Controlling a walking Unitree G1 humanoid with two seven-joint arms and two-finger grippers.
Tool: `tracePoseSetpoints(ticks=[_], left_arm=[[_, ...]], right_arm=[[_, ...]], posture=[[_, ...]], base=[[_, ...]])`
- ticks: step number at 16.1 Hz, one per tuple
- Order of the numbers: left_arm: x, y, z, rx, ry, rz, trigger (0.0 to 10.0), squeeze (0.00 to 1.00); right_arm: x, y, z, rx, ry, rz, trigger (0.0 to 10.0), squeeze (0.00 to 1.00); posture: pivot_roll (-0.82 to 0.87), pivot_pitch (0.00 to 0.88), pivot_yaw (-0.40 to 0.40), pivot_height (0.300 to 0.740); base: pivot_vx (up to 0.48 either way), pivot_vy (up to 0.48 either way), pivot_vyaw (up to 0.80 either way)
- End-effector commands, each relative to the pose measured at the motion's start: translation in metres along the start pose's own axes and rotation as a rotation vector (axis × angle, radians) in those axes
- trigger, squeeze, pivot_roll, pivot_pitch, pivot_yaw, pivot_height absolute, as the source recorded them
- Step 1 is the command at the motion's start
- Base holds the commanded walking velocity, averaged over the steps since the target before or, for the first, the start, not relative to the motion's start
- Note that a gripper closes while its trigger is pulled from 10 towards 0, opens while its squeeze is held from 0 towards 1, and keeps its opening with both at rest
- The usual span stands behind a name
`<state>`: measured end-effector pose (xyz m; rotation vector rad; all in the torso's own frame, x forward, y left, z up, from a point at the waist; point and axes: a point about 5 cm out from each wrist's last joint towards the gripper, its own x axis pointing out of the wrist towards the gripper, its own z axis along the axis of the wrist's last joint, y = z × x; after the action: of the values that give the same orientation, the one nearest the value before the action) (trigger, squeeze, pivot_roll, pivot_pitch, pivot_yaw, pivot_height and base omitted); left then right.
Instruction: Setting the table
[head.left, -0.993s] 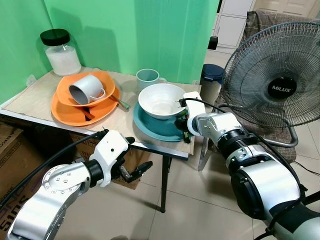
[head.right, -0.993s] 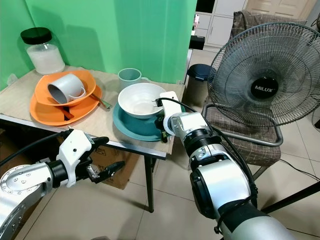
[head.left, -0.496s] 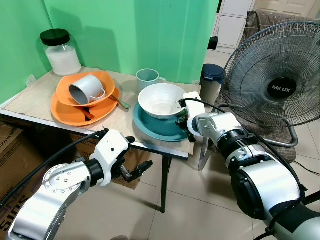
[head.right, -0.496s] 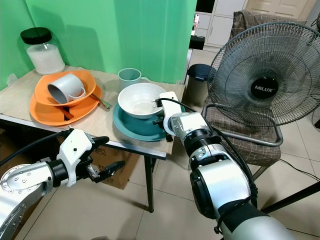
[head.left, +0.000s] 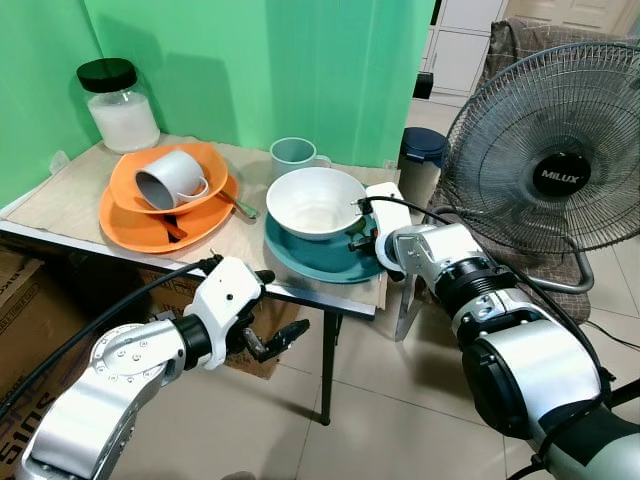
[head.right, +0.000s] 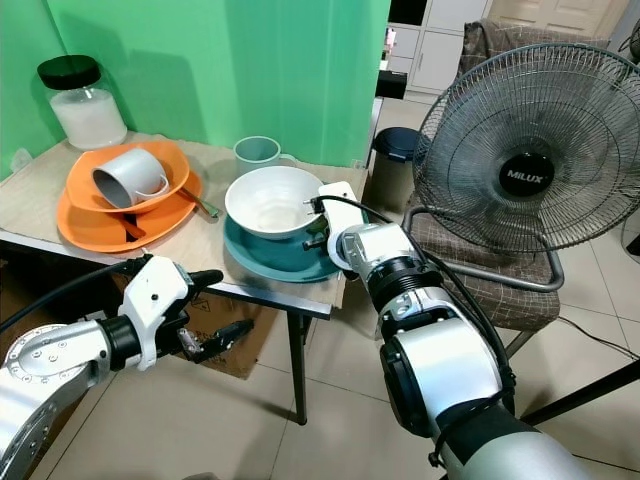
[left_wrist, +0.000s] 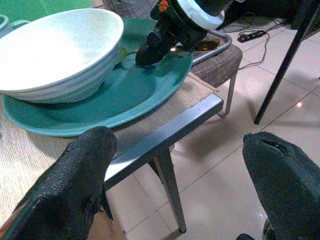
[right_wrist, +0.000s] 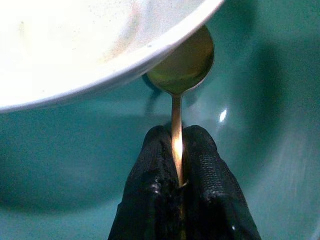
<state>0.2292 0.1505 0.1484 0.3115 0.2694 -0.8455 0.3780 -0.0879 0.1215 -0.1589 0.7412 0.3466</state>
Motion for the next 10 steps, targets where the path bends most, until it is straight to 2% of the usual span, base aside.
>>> tracePoseSetpoints(ticks=[1, 5, 8, 10], left_arm=[[0.003, 0.003, 0.002, 0.018, -0.004, 0.0, 10.0, 0.0], [0.011, 0.008, 0.006, 0.03, -0.018, -0.005, 10.0, 0.0], [0.023, 0.015, 0.012, 0.049, -0.046, -0.01, 10.0, 0.0], [0.028, 0.019, 0.016, 0.05, -0.07, 0.025, 10.0, 0.0]], right_arm=[[-0.006, -0.006, 0.015, -0.001, -0.045, -0.036, 0.0, 0.0], [-0.016, -0.023, 0.03, 0.018, -0.112, -0.11, 0.0, 0.0], [-0.03, -0.043, 0.043, 0.045, -0.179, -0.178, 0.0, 0.0], [-0.04, -0.049, 0.051, 0.062, -0.273, -0.168, 0.0, 0.0]], posture=[[0.05, 0.0, -0.004, 0.74], [0.02, 0.0, 0.029, 0.74], [-0.01, 0.0, 0.062, 0.74], [-0.02, 0.0, 0.069, 0.74]], base=[[0.0, 0.0, 0.0], [0.0, 0.0, 0.0], [0.0, 0.0, 0.0], [0.0, 0.0, 0.0]])
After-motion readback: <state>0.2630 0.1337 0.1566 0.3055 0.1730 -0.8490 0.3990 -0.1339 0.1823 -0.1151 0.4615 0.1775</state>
